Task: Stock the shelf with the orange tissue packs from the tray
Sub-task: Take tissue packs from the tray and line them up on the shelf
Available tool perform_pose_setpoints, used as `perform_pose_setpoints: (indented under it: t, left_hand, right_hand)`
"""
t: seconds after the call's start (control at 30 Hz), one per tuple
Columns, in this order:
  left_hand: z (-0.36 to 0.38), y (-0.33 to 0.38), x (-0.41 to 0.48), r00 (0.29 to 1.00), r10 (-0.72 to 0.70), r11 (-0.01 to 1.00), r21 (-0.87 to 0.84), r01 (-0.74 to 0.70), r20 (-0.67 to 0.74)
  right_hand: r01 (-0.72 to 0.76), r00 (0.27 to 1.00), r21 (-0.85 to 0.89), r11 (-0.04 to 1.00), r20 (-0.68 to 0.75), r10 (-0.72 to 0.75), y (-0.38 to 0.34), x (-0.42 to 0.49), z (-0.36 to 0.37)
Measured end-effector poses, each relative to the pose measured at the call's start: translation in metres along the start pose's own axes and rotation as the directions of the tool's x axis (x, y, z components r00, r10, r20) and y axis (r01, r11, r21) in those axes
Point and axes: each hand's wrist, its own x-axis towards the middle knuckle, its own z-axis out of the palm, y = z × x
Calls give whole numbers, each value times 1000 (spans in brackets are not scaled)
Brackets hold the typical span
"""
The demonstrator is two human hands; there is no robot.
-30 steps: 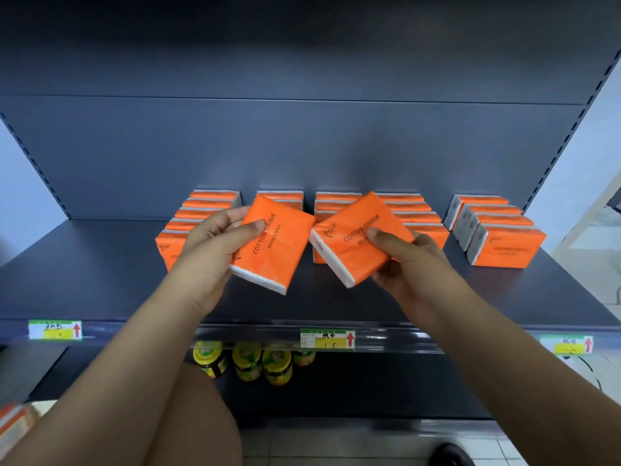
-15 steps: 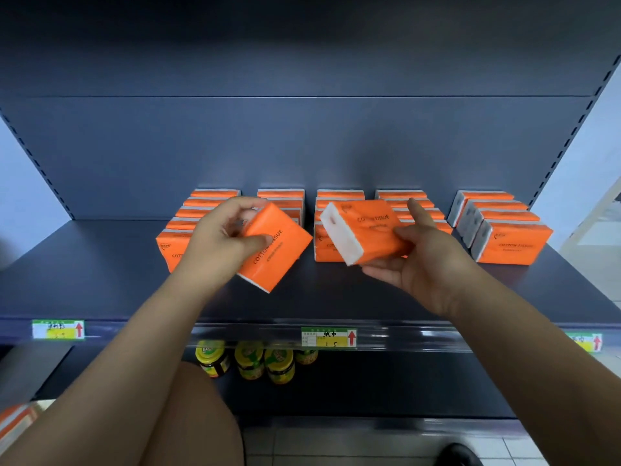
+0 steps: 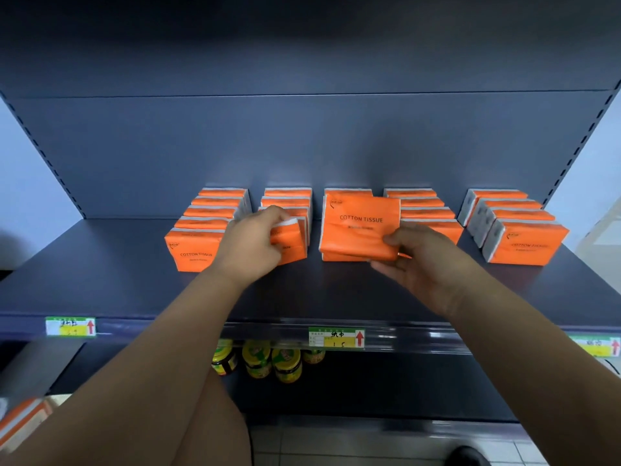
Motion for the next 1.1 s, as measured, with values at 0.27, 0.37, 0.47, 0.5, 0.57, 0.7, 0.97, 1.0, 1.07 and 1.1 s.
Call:
perform_pose_setpoints:
  t: [0.27,0.37,0.47,0.5,0.57,0.7,0.97,1.0,1.07,1.1]
  left_hand:
    - [11,-20,5,992,110,984,132,-118,64]
    - [11,-21,6,991,113,980,158,-124,74]
    - [13,-19,6,990,120,975,178,-131,71]
    - [14,-18,6,989,131,973,184,-141,67]
    - [15,-18,8,988,137,972,183,-147,66]
    - [17,-18,9,991,117,985,123,-124,63]
    - [18,-14,8,997,56,985,159,-64,56]
    - [18,-14,8,997,52,985,164,-60,54]
    - [18,-15,8,997,58,983,169,-66,50]
    - [18,-15,8,997,62,983,171,-70,50]
  right_hand:
    - [31,993,-236,971,-100,-56,4,4,-5]
    - [25,991,-291,957,-122,-63,3,6,-8]
    - [42,991,-364,930,-103,-85,2,7,-11]
    - [49,992,-383,923,-92,-91,3,7,-11]
    - [53,992,-399,915,-84,-94,4,8,-11]
    - [47,994,-413,909,-74,-84,8,9,-11]
    - [76,994,-507,859,-32,-107,11,8,-9]
    - [76,994,-509,857,-28,-105,11,8,-9]
    - [71,995,-510,857,-20,-95,12,9,-8]
    - [69,996,-513,856,-14,-89,13,9,-8]
